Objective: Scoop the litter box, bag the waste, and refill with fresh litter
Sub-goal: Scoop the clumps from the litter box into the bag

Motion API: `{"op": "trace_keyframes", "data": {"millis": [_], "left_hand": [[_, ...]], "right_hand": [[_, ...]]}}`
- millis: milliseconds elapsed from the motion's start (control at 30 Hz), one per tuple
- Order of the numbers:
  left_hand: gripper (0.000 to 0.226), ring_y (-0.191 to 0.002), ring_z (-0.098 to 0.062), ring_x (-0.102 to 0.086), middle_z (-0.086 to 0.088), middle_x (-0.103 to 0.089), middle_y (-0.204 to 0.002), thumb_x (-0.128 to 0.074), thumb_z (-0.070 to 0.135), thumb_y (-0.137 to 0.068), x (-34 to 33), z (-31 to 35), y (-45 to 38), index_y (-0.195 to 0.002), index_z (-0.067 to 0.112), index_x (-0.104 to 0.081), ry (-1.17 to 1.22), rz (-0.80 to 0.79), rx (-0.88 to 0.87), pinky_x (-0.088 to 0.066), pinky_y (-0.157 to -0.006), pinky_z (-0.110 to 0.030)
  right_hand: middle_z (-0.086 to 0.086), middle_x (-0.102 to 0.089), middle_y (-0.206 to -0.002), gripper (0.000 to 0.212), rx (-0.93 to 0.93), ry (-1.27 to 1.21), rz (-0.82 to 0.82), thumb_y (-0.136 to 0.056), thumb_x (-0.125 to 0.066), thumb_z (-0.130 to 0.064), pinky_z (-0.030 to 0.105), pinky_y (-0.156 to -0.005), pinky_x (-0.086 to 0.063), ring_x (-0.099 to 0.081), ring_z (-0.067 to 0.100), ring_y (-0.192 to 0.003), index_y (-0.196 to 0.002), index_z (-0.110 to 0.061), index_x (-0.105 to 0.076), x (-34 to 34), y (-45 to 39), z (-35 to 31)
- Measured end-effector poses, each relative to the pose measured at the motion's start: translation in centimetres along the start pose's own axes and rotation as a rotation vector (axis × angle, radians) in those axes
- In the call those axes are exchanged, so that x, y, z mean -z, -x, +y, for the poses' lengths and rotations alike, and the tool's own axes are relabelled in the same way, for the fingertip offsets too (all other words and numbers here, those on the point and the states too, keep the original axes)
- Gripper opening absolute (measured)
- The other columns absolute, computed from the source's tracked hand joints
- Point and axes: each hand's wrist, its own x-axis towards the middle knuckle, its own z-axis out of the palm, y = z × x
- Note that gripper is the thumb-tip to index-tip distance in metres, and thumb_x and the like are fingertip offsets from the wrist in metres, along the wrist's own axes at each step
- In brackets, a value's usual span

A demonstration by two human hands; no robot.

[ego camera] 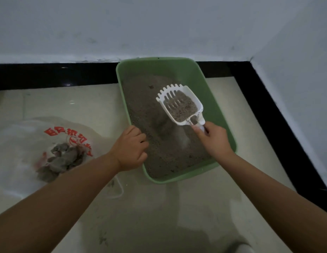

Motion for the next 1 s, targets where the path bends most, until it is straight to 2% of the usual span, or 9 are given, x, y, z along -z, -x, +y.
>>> {"op": "trace_keyframes", "data": {"millis": [133, 367, 433, 533, 700, 800, 867, 900, 1000], "left_hand": [[0.028, -0.065, -0.020, -0.027, -0.006, -0.048, -0.051, -0.038, 0.027, -0.065, 0.0, -0.4, 0.0, -0.048, 0.010, -0.054, 0.020, 0.029, -0.027, -0.026, -0.066, -0.030], [0.030, -0.050, -0.019, -0.052, 0.000, -0.048, -0.048, -0.036, 0.033, -0.064, 1.1, -0.7, -0.3, -0.046, 0.016, -0.054, 0.077, -0.084, -0.123, -0.025, -0.067, -0.027], [0.047, -0.067, -0.019, -0.056, 0.001, -0.056, -0.063, -0.021, 0.041, -0.066, 2.4, -0.7, -1.0, -0.061, 0.017, -0.061, 0.046, -0.261, -0.130, -0.025, -0.073, -0.026], [0.074, -0.092, -0.021, -0.050, -0.003, -0.057, -0.089, -0.001, 0.046, -0.064, 2.6, -2.2, -2.0, -0.087, 0.014, -0.064, 0.022, -0.303, -0.100, -0.034, -0.085, -0.028], [0.036, -0.054, -0.023, -0.058, -0.002, -0.055, -0.054, -0.037, 0.029, -0.073, 2.4, -6.1, -3.0, -0.052, 0.012, -0.062, -0.055, -0.214, 0.046, -0.052, -0.056, -0.030], [0.040, -0.079, -0.024, -0.061, -0.002, -0.059, -0.069, -0.032, 0.034, -0.074, 3.2, -5.6, -4.3, -0.068, 0.012, -0.065, -0.032, -0.376, 0.148, -0.048, -0.086, -0.046], [0.052, -0.105, -0.018, -0.049, 0.001, -0.056, -0.089, -0.020, 0.040, -0.078, 2.5, -5.6, -5.1, -0.090, 0.016, -0.064, -0.112, -0.450, 0.195, -0.014, -0.114, -0.049], [0.054, -0.103, -0.018, -0.050, 0.002, -0.056, -0.085, -0.018, 0.041, -0.078, 2.3, -5.4, -5.2, -0.088, 0.017, -0.065, -0.093, -0.456, 0.229, -0.009, -0.116, -0.048], [0.039, -0.057, -0.021, -0.057, 0.003, -0.049, -0.047, -0.030, 0.031, -0.066, 1.6, -5.5, -4.7, -0.048, 0.015, -0.061, -0.109, -0.260, 0.113, -0.040, -0.101, -0.042]], "right_hand": [[-0.009, -0.035, -0.053, 0.028, 0.049, 0.127, 0.009, -0.092, -0.053, -0.029, 0.017, -0.048, -0.024, -0.040, 0.019, -0.058, -0.075, -0.008, -0.054, 1.0, -0.8, 0.5], [-0.005, -0.033, -0.054, 0.040, 0.002, 0.327, -0.093, -0.094, -0.048, -0.035, 0.022, -0.046, -0.021, -0.034, 0.013, -0.052, -0.059, -0.017, -0.038, 1.3, -2.8, 2.6], [-0.005, -0.034, -0.054, 0.040, -0.008, 0.340, -0.116, -0.094, -0.047, -0.036, 0.022, -0.046, -0.022, -0.033, 0.010, -0.050, -0.059, -0.018, -0.039, 1.2, -3.4, 3.0], [-0.004, -0.036, -0.054, 0.034, -0.042, 0.283, -0.133, -0.093, -0.049, -0.035, 0.022, -0.049, -0.025, -0.035, 0.010, -0.051, -0.071, -0.010, -0.048, 0.5, -4.4, 3.6], [-0.001, -0.041, -0.057, 0.035, -0.046, 0.413, -0.296, -0.094, -0.044, -0.038, 0.027, -0.061, -0.037, -0.048, 0.022, -0.066, -0.072, -0.013, -0.050, -0.3, -6.7, 4.2], [-0.002, -0.040, -0.056, 0.039, -0.071, 0.475, -0.368, -0.096, -0.042, -0.036, 0.028, -0.065, -0.040, -0.047, 0.017, -0.062, -0.062, -0.018, -0.047, -0.1, -8.0, 4.0], [-0.001, -0.040, -0.056, 0.042, -0.066, 0.504, -0.394, -0.095, -0.043, -0.036, 0.028, -0.064, -0.041, -0.044, 0.014, -0.057, -0.056, -0.020, -0.041, -0.2, -9.0, 3.6], [-0.001, -0.040, -0.056, 0.043, -0.056, 0.505, -0.405, -0.095, -0.044, -0.037, 0.027, -0.060, -0.039, -0.042, 0.012, -0.054, -0.055, -0.020, -0.040, -0.4, -9.6, 3.3], [0.001, -0.039, -0.056, 0.046, -0.039, 0.478, -0.435, -0.094, -0.047, -0.039, 0.025, -0.049, -0.031, -0.037, 0.010, -0.050, -0.054, -0.018, -0.039, -1.8, -11.9, 2.1]]}}
